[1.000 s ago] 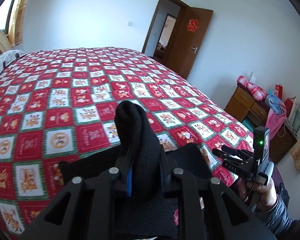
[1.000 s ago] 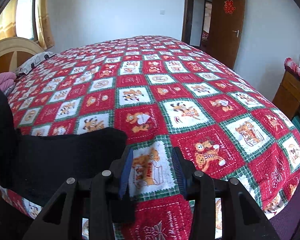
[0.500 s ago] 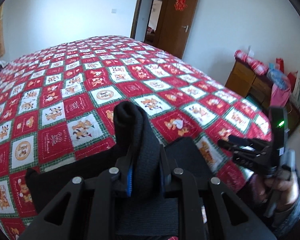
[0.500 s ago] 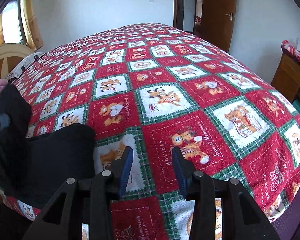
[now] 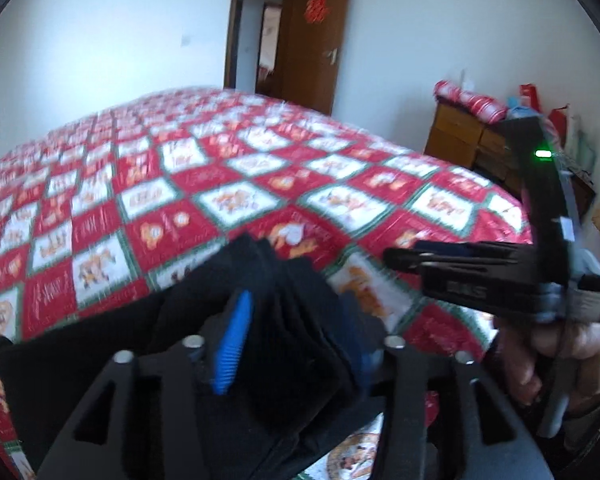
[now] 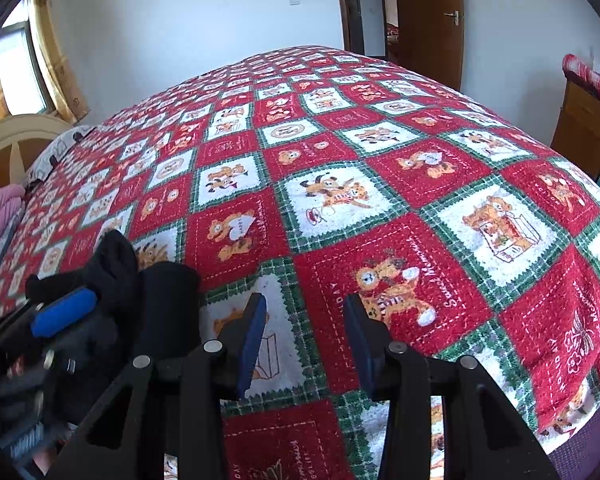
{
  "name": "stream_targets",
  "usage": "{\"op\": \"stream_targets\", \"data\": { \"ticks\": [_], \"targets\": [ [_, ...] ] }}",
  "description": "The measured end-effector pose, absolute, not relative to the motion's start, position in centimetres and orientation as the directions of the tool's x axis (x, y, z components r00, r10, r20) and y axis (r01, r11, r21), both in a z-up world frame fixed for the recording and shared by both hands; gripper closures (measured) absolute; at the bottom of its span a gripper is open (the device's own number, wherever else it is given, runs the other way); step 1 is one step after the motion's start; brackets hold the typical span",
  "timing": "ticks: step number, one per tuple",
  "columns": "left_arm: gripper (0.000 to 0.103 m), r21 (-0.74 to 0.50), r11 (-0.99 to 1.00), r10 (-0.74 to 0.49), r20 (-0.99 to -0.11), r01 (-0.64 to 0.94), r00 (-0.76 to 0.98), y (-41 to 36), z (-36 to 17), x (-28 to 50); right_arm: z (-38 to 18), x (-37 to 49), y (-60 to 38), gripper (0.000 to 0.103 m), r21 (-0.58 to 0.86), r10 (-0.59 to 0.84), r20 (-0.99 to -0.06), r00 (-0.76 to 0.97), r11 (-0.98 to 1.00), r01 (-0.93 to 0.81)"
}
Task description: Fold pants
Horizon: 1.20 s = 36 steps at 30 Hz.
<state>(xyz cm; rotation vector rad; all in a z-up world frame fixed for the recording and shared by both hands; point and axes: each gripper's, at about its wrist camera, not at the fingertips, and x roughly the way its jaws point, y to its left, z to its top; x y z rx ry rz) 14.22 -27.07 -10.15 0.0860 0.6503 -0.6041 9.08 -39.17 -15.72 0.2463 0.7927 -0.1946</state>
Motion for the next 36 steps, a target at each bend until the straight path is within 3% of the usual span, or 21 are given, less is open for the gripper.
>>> {"op": "stream_targets", "data": {
  "ticks": [2, 4, 6, 7, 8, 9, 12, 15, 16, 18, 20, 23, 25, 29, 36],
  "targets": [
    [0.041, -0.076, 0.826, -0.501, -0.551, 0.558, 0.667, -26.2, -9.0, 13.2, -15.3, 8.9, -39.5, 0.061, 0.157, -0.083, -0.717, 0.692, 0.948, 0.275],
    [0.027, -0.052, 0.854, -0.468, -0.51, 0.517, 0.722, -24.2, -7.9, 12.7, -14.6, 8.5, -39.6, 0.061, 0.193, -0.061, -0.706, 0.705, 0.942, 0.275],
    [0.024, -0.046, 0.871, -0.446, -0.492, 0.489, 0.748, -22.3, -7.6, 12.7, -13.3, 7.9, -39.2, 0.061, 0.238, -0.027, -0.678, 0.734, 0.937, 0.254],
    [0.024, -0.029, 0.884, -0.42, -0.486, 0.466, 0.766, -21.2, -7.6, 12.8, -12.7, 7.5, -38.7, 0.053, 0.265, -0.003, -0.659, 0.752, 0.935, 0.236],
    [0.024, -0.006, 0.902, -0.38, -0.483, 0.432, 0.789, -20.2, -7.8, 12.9, -12.3, 7.2, -37.9, 0.039, 0.294, 0.03, -0.641, 0.767, 0.933, 0.209],
    [0.024, 0.018, 0.918, -0.341, -0.477, 0.397, 0.81, -19.2, -8.0, 13.0, -12.0, 7.0, -37.1, 0.034, 0.313, 0.055, -0.628, 0.776, 0.931, 0.188],
    [0.021, 0.034, 0.953, -0.248, -0.489, 0.302, 0.836, -15.9, -9.7, 13.5, -11.7, 6.5, -33.3, 0.033, 0.337, 0.152, -0.58, 0.8, 0.939, 0.066],
    [0.021, -0.039, 0.97, -0.224, -0.534, 0.241, 0.815, -13.0, -11.8, 14.3, -12.8, 7.0, -29.6, 0.033, 0.24, 0.152, -0.617, 0.772, 0.971, 0.0],
    [0.021, -0.052, 0.973, -0.216, -0.544, 0.224, 0.811, -12.3, -12.5, 14.5, -13.8, 7.5, -29.0, 0.034, 0.209, 0.123, -0.652, 0.748, 0.978, 0.021],
    [0.018, -0.073, 0.975, -0.214, -0.557, 0.21, 0.802, -11.6, -13.6, 14.6, -15.3, 8.1, -29.5, 0.05, 0.227, 0.125, -0.69, 0.713, 0.973, 0.049],
    [0.015, -0.108, 0.977, -0.211, -0.583, 0.182, 0.785, -10.9, -14.8, 15.2, -16.2, 8.5, -30.0, 0.084, 0.233, 0.128, -0.717, 0.685, 0.97, 0.063],
    [0.01, -0.168, 0.973, -0.226, -0.604, 0.156, 0.764, -10.0, -16.1, 15.7, -15.9, 8.1, -30.5, 0.09, 0.243, 0.152, -0.71, 0.687, 0.969, 0.036],
    [0.004, -0.187, 0.972, -0.227, -0.609, 0.141, 0.76, -9.7, -16.5, 15.8, -15.1, 7.8, -30.2, 0.091, 0.22, 0.15, -0.704, 0.694, 0.975, 0.013],
    [0.001, -0.193, 0.972, -0.229, -0.617, 0.137, 0.753, -9.4, -16.9, 15.8, -13.7, 6.5, -30.1, 0.091, 0.16, 0.116, -0.713, 0.692, 0.987, -0.001],
    [0.0, -0.188, 0.969, -0.246, -0.645, 0.162, 0.723, -10.2, -18.0, 16.1, -17.1, 7.8, -32.0, 0.091, 0.065, 0.031, -0.825, 0.564, 0.997, 0.041]
  ]
}}
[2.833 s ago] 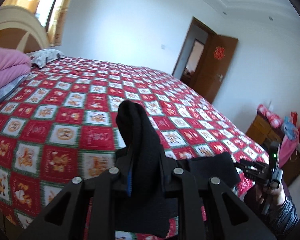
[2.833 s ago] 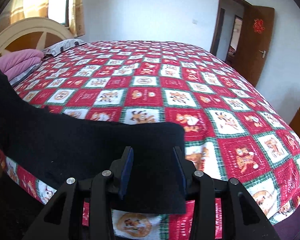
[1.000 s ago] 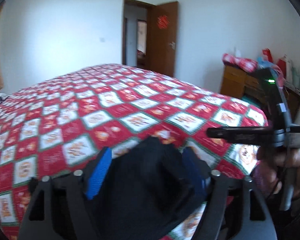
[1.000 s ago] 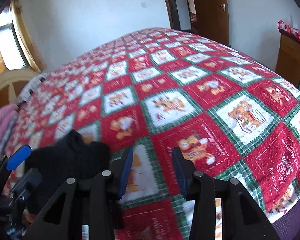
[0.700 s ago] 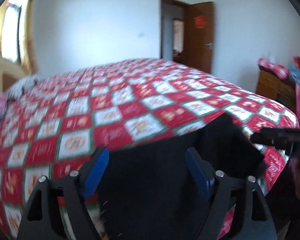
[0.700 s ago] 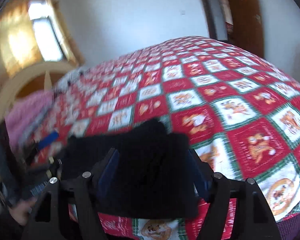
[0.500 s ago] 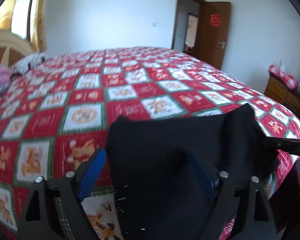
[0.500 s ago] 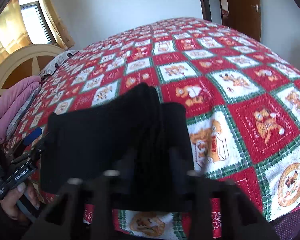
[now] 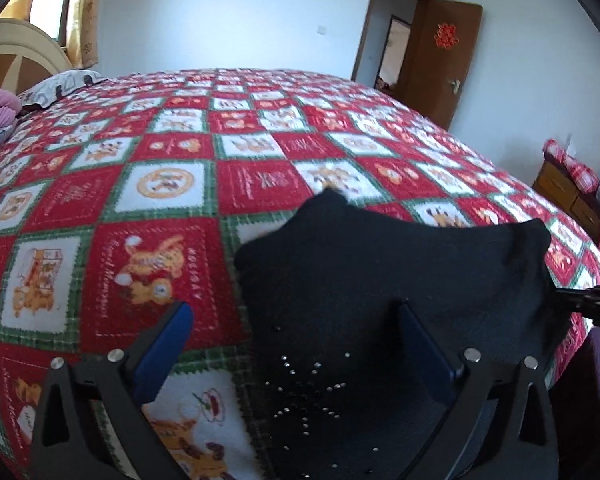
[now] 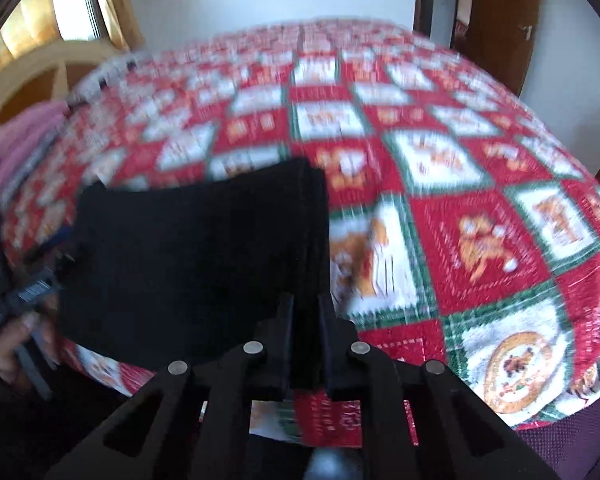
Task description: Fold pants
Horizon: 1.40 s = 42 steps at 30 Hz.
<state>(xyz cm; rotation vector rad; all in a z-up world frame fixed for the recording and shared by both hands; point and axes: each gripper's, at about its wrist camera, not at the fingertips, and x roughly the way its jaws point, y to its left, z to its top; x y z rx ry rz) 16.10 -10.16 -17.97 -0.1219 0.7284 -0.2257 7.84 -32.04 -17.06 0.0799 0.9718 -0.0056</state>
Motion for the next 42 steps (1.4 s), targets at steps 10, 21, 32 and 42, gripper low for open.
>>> {"op": "stream_targets", "data": {
  "ticks": [10, 21, 32, 42],
  "targets": [
    [0.0, -0.173, 0.977, -0.209, -0.627, 0.127, 0.751, -9.1, -18.0, 15.9, -13.6, 6.4, -33.4, 0.066, 0.123, 0.032, -0.703, 0.71, 0.99, 0.076],
    [0.0, -0.017, 0.999, -0.044, -0.631, 0.043, 0.774, -8.5, -16.7, 19.6, -15.9, 9.2, -29.4, 0.064, 0.143, 0.089, -0.658, 0.748, 0.99, 0.007],
    [0.0, -0.063, 0.997, -0.076, -0.654, 0.045, 0.753, -8.1, -17.3, 19.9, -18.0, 9.3, -33.1, 0.037, 0.156, 0.036, -0.739, 0.673, 0.981, 0.119],
    [0.0, -0.076, 0.995, -0.099, -0.641, 0.065, 0.761, -7.9, -16.0, 17.0, -15.6, 7.2, -29.8, 0.037, 0.096, 0.041, -0.662, 0.748, 0.995, 0.031]
  ]
}}
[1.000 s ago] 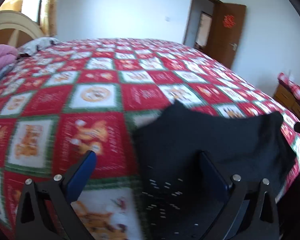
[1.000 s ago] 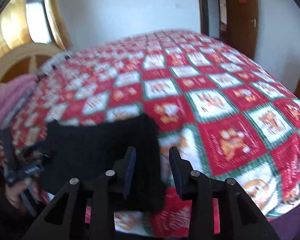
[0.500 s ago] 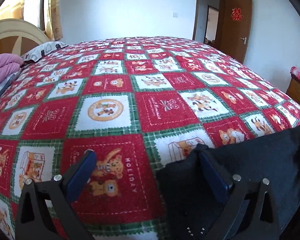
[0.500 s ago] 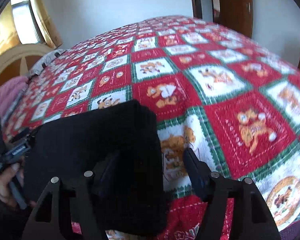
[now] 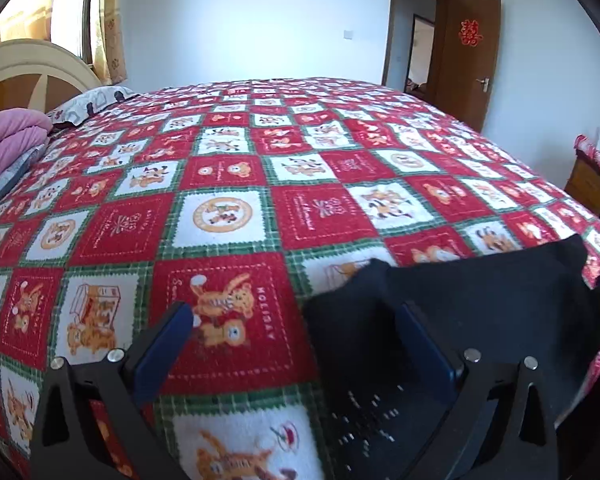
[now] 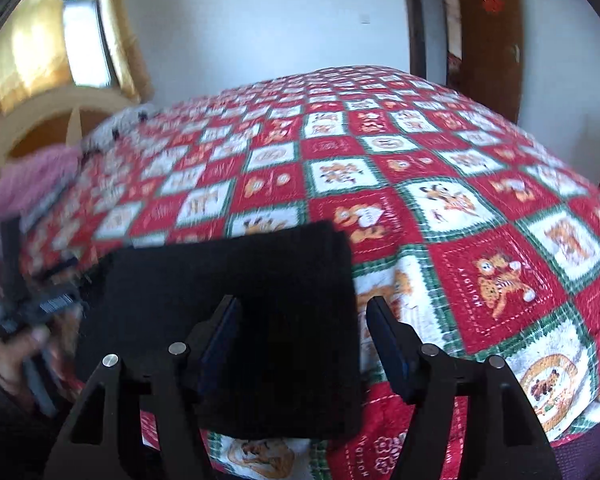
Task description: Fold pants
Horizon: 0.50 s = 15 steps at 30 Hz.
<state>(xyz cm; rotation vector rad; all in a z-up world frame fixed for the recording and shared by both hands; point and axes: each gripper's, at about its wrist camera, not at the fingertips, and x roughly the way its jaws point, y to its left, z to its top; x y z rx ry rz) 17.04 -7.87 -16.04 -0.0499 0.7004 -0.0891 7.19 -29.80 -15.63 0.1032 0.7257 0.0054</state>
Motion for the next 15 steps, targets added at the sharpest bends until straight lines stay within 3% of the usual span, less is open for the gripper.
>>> {"op": "stream_targets", "data": {
  "ticks": [5, 10, 15],
  "targets": [
    [0.0, -0.087, 0.993, -0.12, -0.64, 0.083, 0.759, -7.9, -16.0, 16.4, -17.6, 7.7, -28.6, 0.037, -0.006, -0.025, -0.706, 0.708, 1.0, 0.03],
    [0.0, -0.126, 0.987, -0.157, -0.665, 0.097, 0.73, -7.8, -17.1, 16.1, -19.4, 8.5, -30.1, 0.037, 0.04, 0.009, -0.762, 0.648, 0.999, 0.033],
    [0.0, -0.122, 0.986, -0.166, -0.662, 0.113, 0.731, -7.6, -17.4, 14.4, -16.8, 7.5, -30.1, 0.037, 0.063, 0.01, -0.705, 0.709, 0.997, 0.048]
  ]
}}
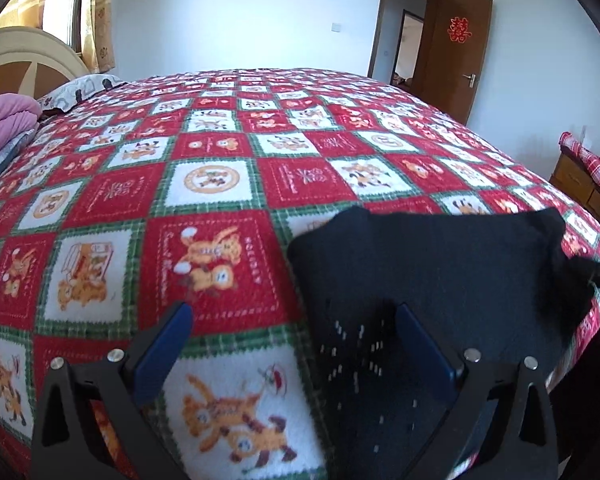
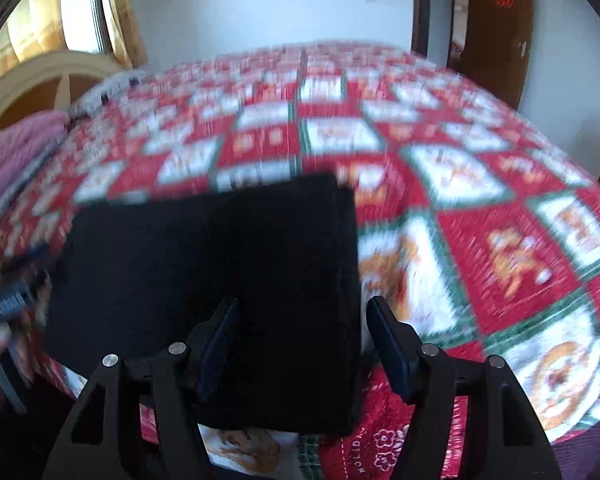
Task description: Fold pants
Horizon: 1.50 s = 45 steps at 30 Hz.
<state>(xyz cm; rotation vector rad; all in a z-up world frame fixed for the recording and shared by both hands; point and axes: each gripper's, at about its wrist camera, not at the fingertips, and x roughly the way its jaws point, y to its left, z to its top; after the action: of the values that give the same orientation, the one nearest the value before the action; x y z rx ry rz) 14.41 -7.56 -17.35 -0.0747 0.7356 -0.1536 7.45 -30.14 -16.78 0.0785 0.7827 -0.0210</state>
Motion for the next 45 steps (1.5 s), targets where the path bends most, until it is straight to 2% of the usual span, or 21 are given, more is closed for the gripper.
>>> {"op": "stream_targets", "data": {
  "ticks": [4, 8, 12, 14, 17, 21, 27, 31, 34, 37, 39, 45],
  "targets": [
    [0.0, -0.11, 0.985, -0.171, -0.665, 0.13, 0.727, -7.7, -17.8, 13.1, -13.4, 6.6, -28.7, 0.036, 0.106, 0.081, -0.616, 0.783, 0.994, -0.019],
    [0.0, -0.104, 0.983, -0.181, -0.672, 0.15, 0.718, -8.0, -18.4, 12.0, -12.3, 9.3, -25.1, 0.036, 0.199, 0.253, -0.608, 0.752, 0.966, -0.164],
    [0.0, -0.1, 0.983, -0.181, -0.682, 0.155, 0.709, -7.8, -18.7, 12.0, -13.4, 13.9, -18.8, 0.036, 0.201, 0.358, -0.66, 0.66, 0.931, -0.303],
    [0.0, -0.109, 0.982, -0.187, -0.687, 0.155, 0.702, -7.7, -19.1, 12.1, -14.8, 16.3, -16.0, 0.036, 0.162, 0.341, -0.722, 0.602, 0.929, -0.332],
    [0.0, -0.101, 0.982, -0.187, -0.678, 0.162, 0.71, -7.8, -19.2, 12.0, -18.0, 19.7, -14.0, 0.036, 0.018, 0.167, -0.809, 0.564, 0.966, -0.26],
    [0.0, -0.125, 0.977, -0.212, -0.665, 0.173, 0.716, -7.5, -19.0, 11.8, -18.5, 20.3, -15.2, 0.036, 0.102, 0.225, -0.806, 0.548, 0.964, -0.245],
    [0.0, -0.196, 0.96, -0.279, -0.64, 0.199, 0.716, -7.4, -18.5, 12.2, -14.8, 14.4, -20.8, 0.036, 0.162, 0.277, -0.704, 0.654, 0.959, -0.232],
    [0.0, -0.222, 0.952, -0.304, -0.635, 0.209, 0.71, -7.8, -18.6, 13.0, -14.5, 11.0, -28.2, 0.035, 0.231, 0.201, -0.675, 0.71, 0.971, -0.056],
    [0.0, -0.228, 0.95, -0.311, -0.631, 0.213, 0.711, -8.1, -18.4, 13.7, -16.0, 9.8, -32.6, 0.034, 0.239, 0.113, -0.717, 0.688, 0.967, 0.09],
    [0.0, -0.232, 0.947, -0.32, -0.627, 0.222, 0.71, -8.3, -18.3, 14.1, -18.3, 10.2, -34.3, 0.034, 0.344, 0.203, -0.742, 0.639, 0.933, 0.103],
    [0.0, -0.227, 0.947, -0.32, -0.623, 0.227, 0.714, -8.4, -18.3, 14.2, -18.7, 10.4, -34.8, 0.034, 0.4, 0.252, -0.726, 0.639, 0.912, 0.094],
    [0.0, -0.206, 0.95, -0.314, -0.622, 0.236, 0.718, -9.1, -18.5, 14.8, -19.2, 10.2, -34.6, 0.046, 0.38, 0.251, -0.713, 0.655, 0.923, 0.061]
  ]
}}
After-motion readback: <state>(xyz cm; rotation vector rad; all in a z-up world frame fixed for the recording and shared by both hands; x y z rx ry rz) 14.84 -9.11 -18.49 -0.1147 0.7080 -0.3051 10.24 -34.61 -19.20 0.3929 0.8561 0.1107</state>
